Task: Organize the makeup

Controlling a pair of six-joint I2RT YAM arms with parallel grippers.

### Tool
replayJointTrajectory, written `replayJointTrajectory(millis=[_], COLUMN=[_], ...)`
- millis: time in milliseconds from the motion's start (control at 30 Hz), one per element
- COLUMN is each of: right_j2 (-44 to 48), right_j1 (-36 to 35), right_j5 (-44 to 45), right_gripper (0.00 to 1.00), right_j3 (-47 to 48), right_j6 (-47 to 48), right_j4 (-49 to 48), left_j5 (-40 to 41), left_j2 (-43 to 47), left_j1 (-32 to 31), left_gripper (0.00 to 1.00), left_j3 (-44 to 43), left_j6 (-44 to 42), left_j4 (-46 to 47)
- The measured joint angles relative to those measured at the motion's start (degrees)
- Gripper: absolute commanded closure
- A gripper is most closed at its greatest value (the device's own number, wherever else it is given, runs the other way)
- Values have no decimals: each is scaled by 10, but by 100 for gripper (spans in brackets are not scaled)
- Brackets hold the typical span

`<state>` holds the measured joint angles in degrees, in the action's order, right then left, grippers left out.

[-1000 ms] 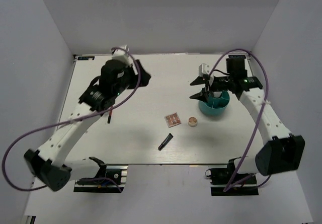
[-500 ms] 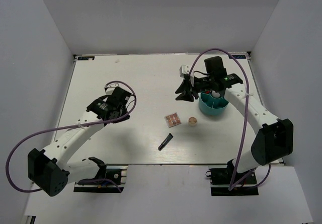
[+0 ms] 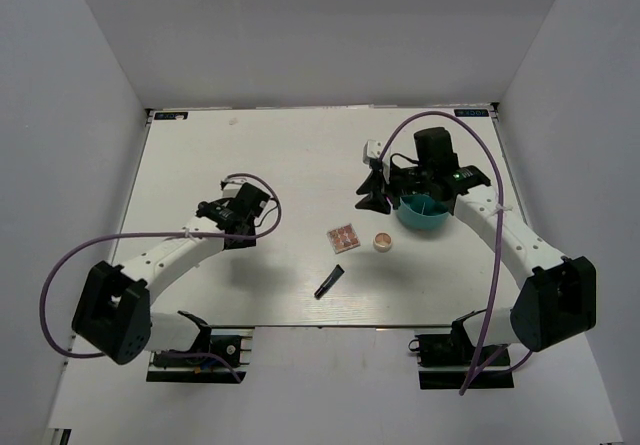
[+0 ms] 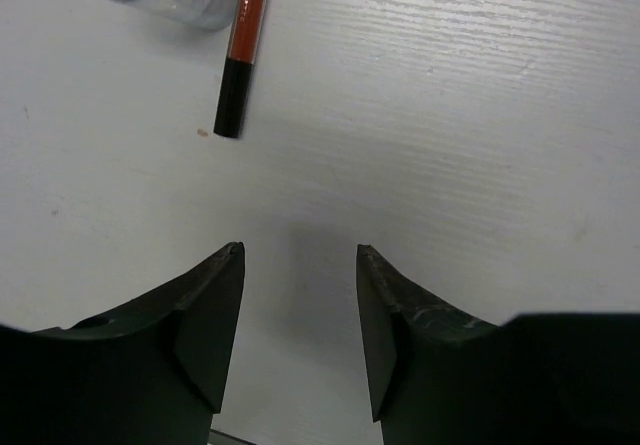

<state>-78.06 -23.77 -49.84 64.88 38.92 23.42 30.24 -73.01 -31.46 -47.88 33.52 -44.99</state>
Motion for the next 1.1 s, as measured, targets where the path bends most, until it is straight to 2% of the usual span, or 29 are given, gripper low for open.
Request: replayJointTrajectory(millis=[300, 667, 1100], right_j2=[0, 0, 0], right_j1=[0, 0, 1], right_j5=[6, 17, 22], right_gripper=[55, 55, 55], right_j3=[-3, -10, -10], right_j6=[-13, -13, -13], right_j4=[-13, -16, -20], left_j5=[6, 19, -14], left_j2=[-117, -140, -161], left_j1=[28, 68, 113], left_gripper=[44, 39, 39], left_j3=[-17, -43, -42], left_j6=[-92, -187, -263], left_j4=[50, 77, 113])
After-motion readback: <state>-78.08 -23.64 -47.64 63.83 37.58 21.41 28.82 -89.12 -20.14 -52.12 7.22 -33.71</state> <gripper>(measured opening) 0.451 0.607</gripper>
